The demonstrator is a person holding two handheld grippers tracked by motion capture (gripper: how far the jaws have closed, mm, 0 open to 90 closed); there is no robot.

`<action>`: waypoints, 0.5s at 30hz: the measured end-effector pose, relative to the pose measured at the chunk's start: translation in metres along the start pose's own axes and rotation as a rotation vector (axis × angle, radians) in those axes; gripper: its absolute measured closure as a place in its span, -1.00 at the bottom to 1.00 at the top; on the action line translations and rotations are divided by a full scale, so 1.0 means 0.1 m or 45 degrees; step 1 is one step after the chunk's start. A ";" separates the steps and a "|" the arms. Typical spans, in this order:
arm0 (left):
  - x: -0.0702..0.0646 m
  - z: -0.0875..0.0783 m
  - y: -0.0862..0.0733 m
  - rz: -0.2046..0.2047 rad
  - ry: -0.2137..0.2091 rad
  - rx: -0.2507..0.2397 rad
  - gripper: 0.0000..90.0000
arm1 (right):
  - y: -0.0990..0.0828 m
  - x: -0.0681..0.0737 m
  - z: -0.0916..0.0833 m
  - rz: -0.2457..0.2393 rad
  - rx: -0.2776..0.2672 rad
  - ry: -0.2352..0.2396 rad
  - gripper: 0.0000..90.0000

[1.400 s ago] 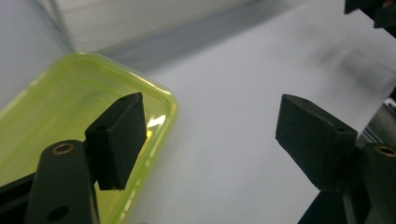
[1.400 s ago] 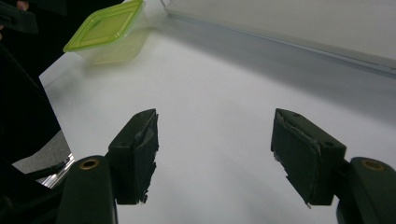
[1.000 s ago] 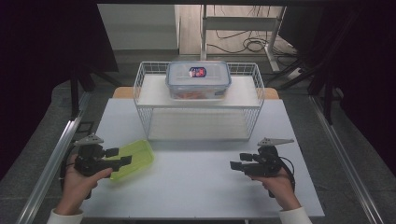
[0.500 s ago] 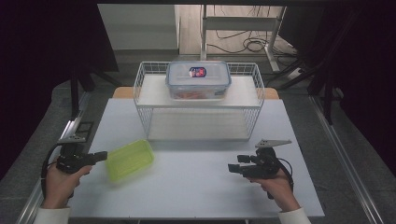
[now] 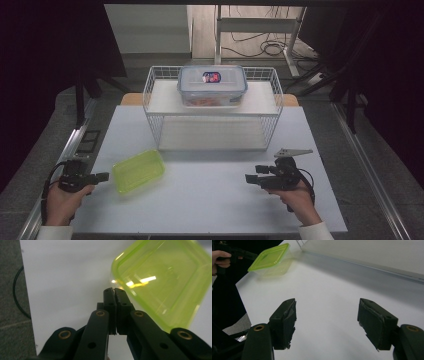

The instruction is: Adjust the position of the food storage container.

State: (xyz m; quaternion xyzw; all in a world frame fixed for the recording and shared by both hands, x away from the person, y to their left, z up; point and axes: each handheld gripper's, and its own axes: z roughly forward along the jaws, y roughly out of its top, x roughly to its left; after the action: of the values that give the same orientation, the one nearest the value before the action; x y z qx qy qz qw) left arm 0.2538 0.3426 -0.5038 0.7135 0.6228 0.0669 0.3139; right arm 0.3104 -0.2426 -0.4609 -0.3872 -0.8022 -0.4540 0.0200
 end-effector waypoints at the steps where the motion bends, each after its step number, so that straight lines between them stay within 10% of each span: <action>1: 0.01 0.02 0.00 -0.001 -0.001 0.008 0.98 | 0.00 0.00 0.00 -0.003 0.002 0.000 -0.30; 15: -0.01 0.16 0.04 -0.010 -0.024 0.024 0.99 | -0.03 0.01 -0.06 -0.015 0.000 -0.033 -0.30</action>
State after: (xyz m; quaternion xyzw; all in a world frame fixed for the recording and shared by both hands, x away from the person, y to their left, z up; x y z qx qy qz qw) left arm 0.2649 0.3361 -0.5136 0.7146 0.6232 0.0530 0.3132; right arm 0.3062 -0.2471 -0.4593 -0.3884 -0.8047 -0.4489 0.0070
